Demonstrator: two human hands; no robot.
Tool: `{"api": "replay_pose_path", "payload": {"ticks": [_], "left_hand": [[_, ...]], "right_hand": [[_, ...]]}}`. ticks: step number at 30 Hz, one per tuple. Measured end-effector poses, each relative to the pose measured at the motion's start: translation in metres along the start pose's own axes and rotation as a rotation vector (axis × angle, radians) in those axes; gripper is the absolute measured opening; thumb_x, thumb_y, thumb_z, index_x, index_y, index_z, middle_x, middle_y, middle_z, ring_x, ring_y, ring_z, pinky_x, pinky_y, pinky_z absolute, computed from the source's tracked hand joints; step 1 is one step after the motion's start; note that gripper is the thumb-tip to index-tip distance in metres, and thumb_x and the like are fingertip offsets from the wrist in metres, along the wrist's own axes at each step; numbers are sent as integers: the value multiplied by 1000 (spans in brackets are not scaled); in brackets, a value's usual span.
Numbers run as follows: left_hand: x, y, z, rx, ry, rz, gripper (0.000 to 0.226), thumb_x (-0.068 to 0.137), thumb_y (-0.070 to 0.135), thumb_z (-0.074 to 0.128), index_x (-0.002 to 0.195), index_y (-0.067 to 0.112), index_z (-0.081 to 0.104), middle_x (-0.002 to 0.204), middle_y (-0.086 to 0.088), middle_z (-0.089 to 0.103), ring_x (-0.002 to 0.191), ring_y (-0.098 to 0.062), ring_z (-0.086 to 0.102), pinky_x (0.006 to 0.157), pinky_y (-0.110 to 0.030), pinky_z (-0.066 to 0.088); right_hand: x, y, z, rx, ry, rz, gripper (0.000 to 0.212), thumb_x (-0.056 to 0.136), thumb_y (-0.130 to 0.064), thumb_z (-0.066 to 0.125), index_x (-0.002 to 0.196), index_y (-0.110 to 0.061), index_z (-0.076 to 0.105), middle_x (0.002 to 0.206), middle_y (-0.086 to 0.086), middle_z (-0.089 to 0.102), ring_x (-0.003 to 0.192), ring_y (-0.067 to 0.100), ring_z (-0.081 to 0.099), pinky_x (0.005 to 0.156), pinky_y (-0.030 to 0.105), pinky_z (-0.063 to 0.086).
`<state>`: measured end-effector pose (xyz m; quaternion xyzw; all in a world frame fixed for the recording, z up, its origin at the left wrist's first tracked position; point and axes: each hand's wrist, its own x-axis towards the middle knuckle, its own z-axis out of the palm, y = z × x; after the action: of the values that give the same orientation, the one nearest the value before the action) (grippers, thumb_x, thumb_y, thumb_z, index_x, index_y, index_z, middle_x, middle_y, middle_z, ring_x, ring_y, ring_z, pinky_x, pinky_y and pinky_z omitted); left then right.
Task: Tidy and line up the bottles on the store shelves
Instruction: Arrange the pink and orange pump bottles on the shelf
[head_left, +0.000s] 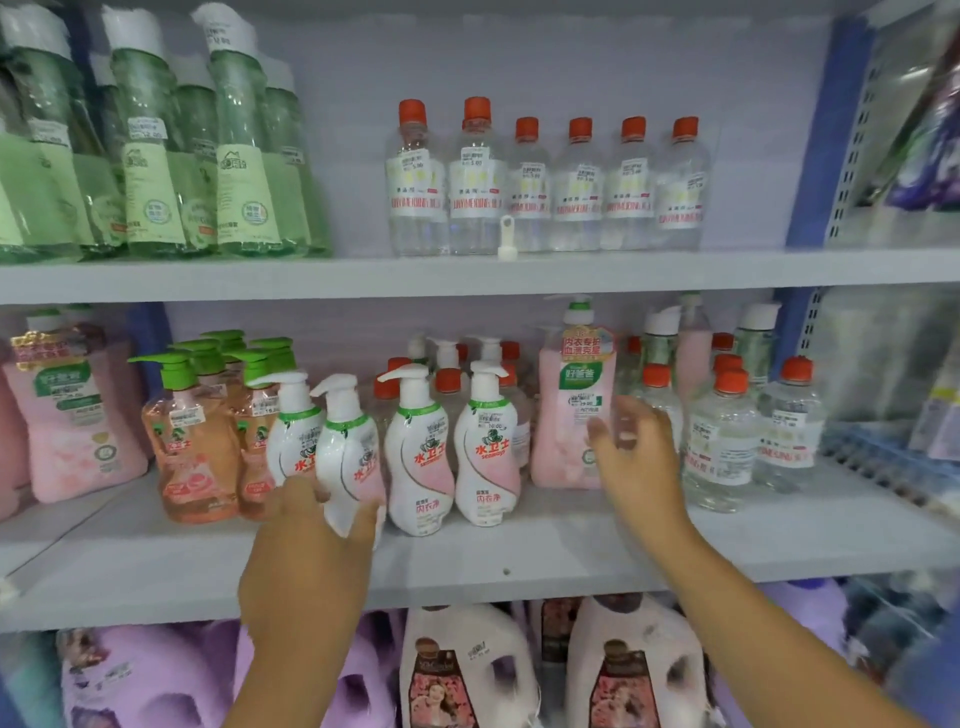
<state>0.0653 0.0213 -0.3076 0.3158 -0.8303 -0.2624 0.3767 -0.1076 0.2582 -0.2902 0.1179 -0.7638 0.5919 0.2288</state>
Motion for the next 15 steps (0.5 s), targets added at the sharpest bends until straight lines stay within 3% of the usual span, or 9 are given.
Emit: {"api": "replay_pose_path", "payload": {"ticks": [3,5,8,11,13,15], "left_hand": [[-33,43,10,-256,-107,153,24,89,43,69,87,30,49,81,7,57,72,-17,57,60,-38,47],[-46,66,28,-380,-267,242,15,90,38,69,88,31,56,84,10,61,77,-9,60,67,-37,53],[-45,93,57,-503,-434,289,13,91,31,71,96,35,60,99,15,65,92,-2,63,81,-32,57],[-29,120,76,-595,-527,297,26,93,29,72,108,41,54,112,25,60,103,10,59,83,-8,48],[-17,134,85,-643,-512,308,33,93,25,72,118,35,53,109,28,58,102,18,57,79,-1,45],[-8,140,101,-655,-448,320,28,95,21,67,119,24,55,107,21,60,105,3,62,82,-7,49]], "right_hand": [[56,-15,-22,9,32,-33,41,89,-32,74,124,-16,59,117,5,60,102,21,64,92,39,55],[89,-27,-15,-43,-89,32,64,78,-46,78,130,-18,54,117,6,65,108,26,66,93,41,56],[111,-39,6,-194,-335,30,90,77,-44,84,150,-18,38,130,-6,57,120,16,58,104,35,50],[114,-41,12,-197,-377,24,75,74,-41,88,135,-19,51,122,-4,64,107,14,64,80,24,54],[107,-44,9,-243,-374,6,68,73,-42,88,128,-21,54,116,-4,65,99,14,65,71,21,51],[100,-49,1,-300,-383,-46,64,74,-44,88,125,-22,55,116,-4,66,101,14,66,75,23,50]]}}
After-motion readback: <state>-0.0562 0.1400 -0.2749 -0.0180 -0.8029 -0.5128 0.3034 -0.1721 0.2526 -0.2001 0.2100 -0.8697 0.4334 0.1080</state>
